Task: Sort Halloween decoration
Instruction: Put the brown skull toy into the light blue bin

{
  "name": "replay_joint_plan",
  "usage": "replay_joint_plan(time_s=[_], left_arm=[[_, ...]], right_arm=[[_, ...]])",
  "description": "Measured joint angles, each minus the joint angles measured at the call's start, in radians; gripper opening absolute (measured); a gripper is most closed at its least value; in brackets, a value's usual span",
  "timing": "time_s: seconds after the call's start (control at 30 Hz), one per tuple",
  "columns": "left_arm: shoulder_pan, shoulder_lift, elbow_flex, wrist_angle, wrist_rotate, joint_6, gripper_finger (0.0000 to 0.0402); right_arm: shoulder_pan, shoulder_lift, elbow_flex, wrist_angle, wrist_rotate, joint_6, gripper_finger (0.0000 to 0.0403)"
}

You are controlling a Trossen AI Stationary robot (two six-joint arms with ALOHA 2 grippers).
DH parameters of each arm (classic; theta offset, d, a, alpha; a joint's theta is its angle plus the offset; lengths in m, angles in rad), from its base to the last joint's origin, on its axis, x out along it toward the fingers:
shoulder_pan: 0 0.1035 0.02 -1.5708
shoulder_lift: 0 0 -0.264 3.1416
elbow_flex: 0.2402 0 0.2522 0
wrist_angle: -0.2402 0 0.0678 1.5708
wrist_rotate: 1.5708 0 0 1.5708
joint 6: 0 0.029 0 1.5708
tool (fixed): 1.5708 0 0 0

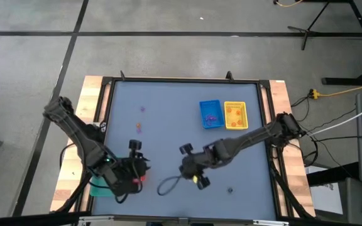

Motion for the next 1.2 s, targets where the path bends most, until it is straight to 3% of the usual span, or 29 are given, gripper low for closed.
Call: replay_joint_plan(time_s=[0.23,0.43,0.87,1.2], left_arm=[[-0.061,-0.02,0.0,-0.003,-0.244,0.11,0.0103],[-0.131,-0.011,0.0,0.002,-0.38,0.109,0.0103],[-0.126,-0.012,0.0,0.058,-0.347,0.11,0.0103],[-0.084,-0.012,0.0,0.068,-0.352,0.168,0.0103]], right_arm=[[-0.096,0.0,0.007,0.298,-0.121,0.055,0.0092],[-0.141,0.0,0.007,0.459,-0.136,0.185,0.0092],[-0.148,0.0,0.007,0.674,-0.18,0.474,0.0092],[-0.148,-0.001,0.007,0.711,-0.144,0.639,0.0092]])
